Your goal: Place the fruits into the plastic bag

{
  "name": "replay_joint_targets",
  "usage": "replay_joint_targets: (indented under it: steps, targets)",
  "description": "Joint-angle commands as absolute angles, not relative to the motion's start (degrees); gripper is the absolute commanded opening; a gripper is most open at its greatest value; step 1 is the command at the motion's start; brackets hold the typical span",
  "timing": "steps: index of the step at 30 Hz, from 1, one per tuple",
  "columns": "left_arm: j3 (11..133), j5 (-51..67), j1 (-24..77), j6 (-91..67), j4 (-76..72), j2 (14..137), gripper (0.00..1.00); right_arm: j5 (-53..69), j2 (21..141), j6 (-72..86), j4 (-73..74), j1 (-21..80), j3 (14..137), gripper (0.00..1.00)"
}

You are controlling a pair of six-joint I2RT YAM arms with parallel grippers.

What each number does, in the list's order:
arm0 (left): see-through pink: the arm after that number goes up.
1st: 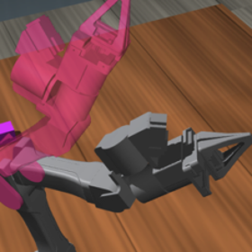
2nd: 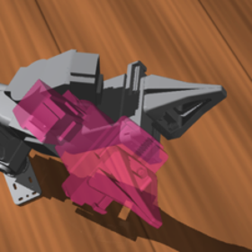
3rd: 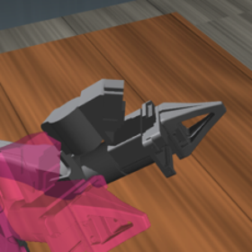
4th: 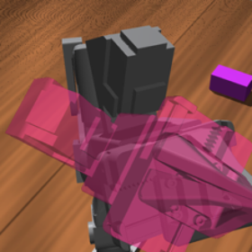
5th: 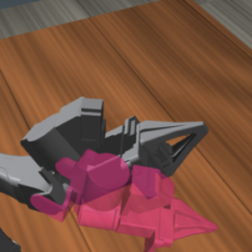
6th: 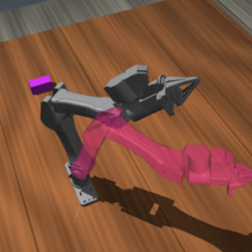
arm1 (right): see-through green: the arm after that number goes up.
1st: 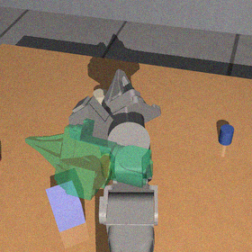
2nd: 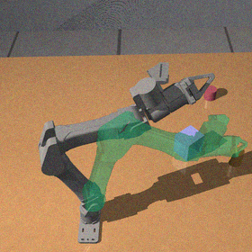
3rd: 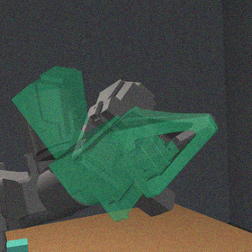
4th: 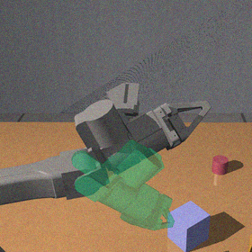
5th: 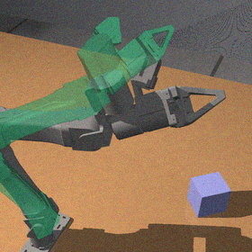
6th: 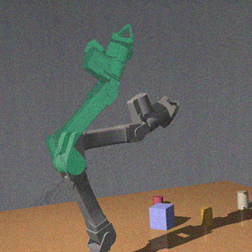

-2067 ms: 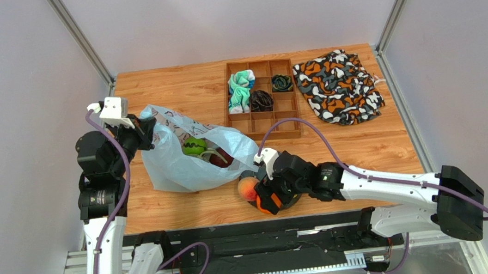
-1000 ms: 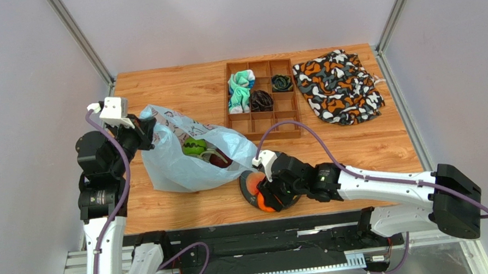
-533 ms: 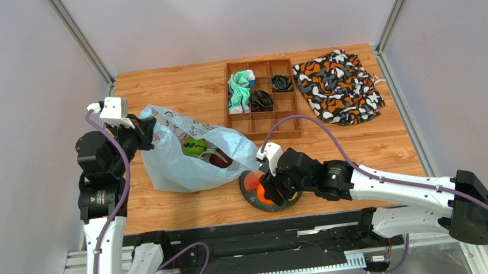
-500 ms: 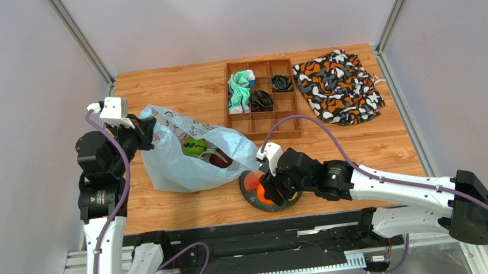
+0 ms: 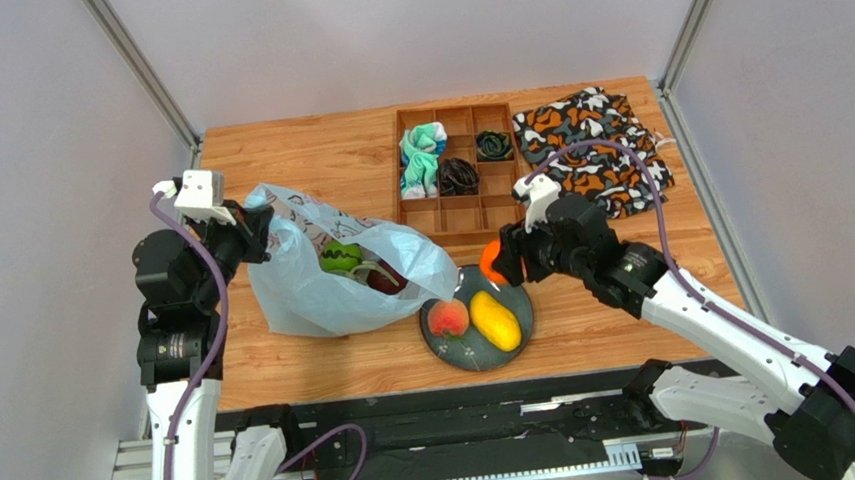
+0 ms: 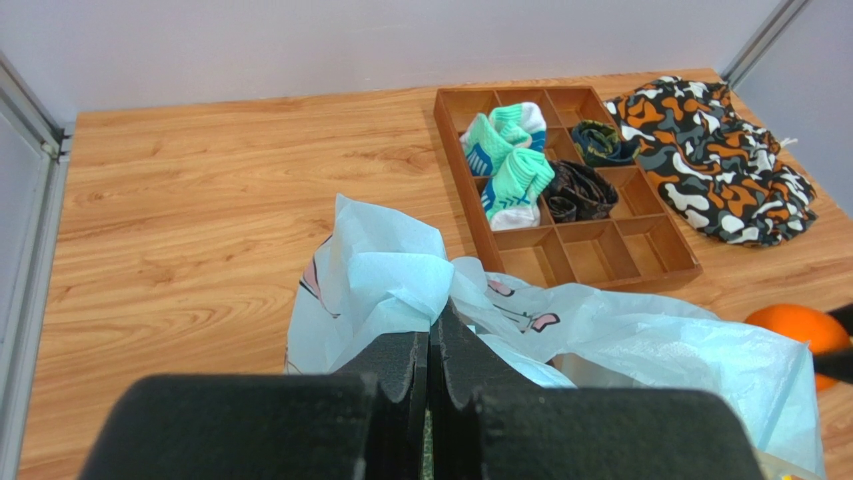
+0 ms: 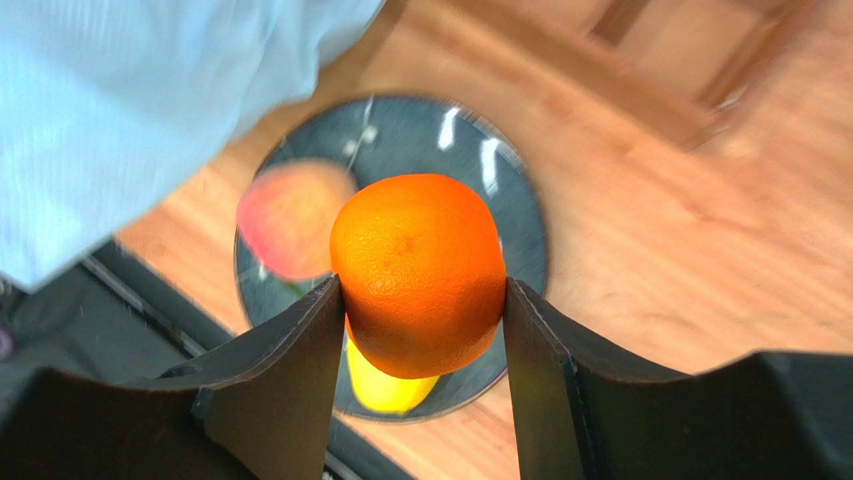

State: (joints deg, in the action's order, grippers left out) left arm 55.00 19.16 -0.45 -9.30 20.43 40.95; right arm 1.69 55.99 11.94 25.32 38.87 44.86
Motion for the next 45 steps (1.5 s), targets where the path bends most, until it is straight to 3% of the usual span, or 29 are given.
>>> replay_joint_targets:
  steps: [1, 4, 8, 14, 24, 45]
  targets:
    - [55.37, 19.51, -0.18, -10.19, 19.42, 40.78, 0.0, 3.08, 59.4, 11.25, 17.14, 35.6, 52.11, 0.25]
    - [55.37, 19.51, -0.18, -10.2, 19.42, 40.87, 0.0, 0.53, 64.24, 10.9, 14.6, 33.93, 59.39, 0.24]
    - [55.37, 19.42, -0.18, -10.11, 19.42, 40.87, 0.0, 5.95, 69.95, 11.68, 9.5, 34.1, 68.28, 0.22]
    - [55.37, 19.07, -0.26, -9.93, 19.69, 41.04, 0.0, 3.18, 78.21, 6.7, 6.33, 43.93, 77.24, 0.17]
    - [55.46, 19.25, -0.18, -9.84, 19.69, 40.96, 0.0, 2.29, 86.74, 4.48, 7.03, 55.28, 82.35, 0.17]
    - [55.46, 18.9, -0.18, -9.84, 19.69, 40.25, 0.0, 3.61, 100.72, 9.05, 13.09, 63.37, 89.2, 0.15]
